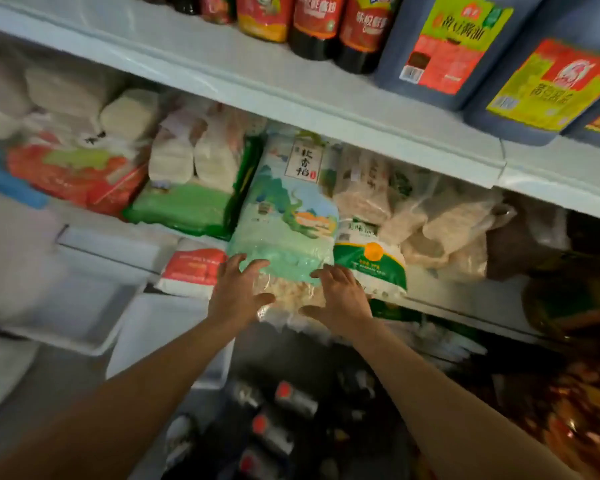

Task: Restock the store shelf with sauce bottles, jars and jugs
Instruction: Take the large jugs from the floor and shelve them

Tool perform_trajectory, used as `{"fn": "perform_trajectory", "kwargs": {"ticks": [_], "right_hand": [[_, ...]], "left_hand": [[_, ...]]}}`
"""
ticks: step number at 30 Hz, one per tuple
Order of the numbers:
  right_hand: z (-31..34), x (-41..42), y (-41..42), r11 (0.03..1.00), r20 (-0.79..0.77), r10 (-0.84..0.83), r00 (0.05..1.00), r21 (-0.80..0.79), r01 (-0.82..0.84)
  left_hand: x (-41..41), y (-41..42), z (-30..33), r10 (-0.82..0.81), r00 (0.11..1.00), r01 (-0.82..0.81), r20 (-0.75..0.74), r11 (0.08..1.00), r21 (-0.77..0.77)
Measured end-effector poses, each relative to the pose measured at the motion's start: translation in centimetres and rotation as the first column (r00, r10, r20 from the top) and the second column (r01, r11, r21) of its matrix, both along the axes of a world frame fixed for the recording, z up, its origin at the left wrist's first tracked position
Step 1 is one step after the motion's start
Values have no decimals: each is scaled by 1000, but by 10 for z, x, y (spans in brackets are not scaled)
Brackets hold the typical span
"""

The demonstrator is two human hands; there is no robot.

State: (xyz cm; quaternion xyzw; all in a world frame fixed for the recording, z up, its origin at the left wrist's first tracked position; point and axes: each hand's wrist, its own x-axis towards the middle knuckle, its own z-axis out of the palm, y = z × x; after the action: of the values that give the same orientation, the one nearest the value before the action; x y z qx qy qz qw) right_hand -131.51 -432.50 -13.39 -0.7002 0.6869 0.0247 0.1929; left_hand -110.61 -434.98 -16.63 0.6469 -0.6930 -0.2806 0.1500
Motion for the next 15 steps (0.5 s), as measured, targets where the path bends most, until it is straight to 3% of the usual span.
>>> {"fn": "perform_trajectory", "kwargs": {"ticks": [6, 10, 15], "right_hand": [[-105, 28, 15, 968, 122, -148, 981, 221, 119], [-198, 43, 41, 896, 158, -264, 952, 406, 181], [-306, 55, 75, 793, 190, -428, 884, 548, 267]], "left_hand": [[46, 24, -101, 11, 995, 16, -96, 962, 273], [66, 43, -181, 56, 992, 10, -116, 863, 506], [77, 77, -295, 138, 984, -32, -113, 759, 650]]}}
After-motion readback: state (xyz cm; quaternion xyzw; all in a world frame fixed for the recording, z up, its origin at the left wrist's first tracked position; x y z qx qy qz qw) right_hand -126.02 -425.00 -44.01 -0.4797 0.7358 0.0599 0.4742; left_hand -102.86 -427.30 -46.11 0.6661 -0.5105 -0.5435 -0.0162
